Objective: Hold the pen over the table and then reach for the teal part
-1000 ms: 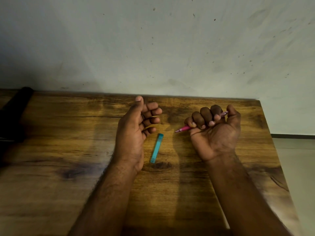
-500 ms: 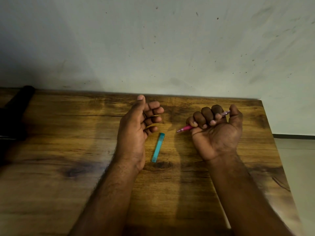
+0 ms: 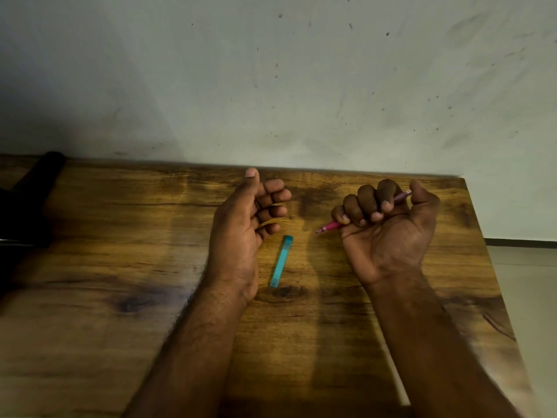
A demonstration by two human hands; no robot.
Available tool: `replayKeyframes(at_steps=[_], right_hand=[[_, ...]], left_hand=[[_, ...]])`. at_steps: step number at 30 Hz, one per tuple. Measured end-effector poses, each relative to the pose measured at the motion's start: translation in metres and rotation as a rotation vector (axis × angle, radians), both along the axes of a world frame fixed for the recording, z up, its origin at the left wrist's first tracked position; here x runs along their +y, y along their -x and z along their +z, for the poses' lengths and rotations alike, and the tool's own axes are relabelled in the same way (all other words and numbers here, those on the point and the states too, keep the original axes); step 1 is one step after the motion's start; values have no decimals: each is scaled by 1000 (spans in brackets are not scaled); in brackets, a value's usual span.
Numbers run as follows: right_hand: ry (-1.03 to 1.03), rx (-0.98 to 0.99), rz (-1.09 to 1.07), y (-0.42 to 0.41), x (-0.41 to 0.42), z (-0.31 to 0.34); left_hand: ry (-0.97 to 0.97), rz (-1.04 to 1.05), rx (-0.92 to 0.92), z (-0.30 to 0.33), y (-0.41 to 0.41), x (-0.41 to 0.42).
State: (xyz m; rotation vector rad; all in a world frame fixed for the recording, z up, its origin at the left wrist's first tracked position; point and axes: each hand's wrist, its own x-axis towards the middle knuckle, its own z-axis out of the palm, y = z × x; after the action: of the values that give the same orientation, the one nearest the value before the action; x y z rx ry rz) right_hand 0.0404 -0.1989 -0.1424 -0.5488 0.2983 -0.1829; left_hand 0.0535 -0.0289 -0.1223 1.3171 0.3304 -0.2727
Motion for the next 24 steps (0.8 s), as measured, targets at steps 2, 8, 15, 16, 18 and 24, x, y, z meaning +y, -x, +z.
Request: replayKeyframes(at_steps=[2, 8, 15, 16, 18, 24], right_hand=[[5, -6, 4, 0, 0, 0], [31, -27, 9, 1, -1, 2], [89, -57, 26, 1, 2, 10], [93, -55, 22, 1, 3, 11], [92, -51, 16, 1, 4, 12], [199, -73, 12, 2, 7, 16]], left_hand=[[0, 0, 2, 0, 0, 0], [3, 3, 2, 0, 0, 0], [8, 9, 8, 0, -1, -1], [8, 9, 10, 0, -1, -1], [9, 10, 10, 0, -1, 0], [9, 12, 10, 0, 0, -1]])
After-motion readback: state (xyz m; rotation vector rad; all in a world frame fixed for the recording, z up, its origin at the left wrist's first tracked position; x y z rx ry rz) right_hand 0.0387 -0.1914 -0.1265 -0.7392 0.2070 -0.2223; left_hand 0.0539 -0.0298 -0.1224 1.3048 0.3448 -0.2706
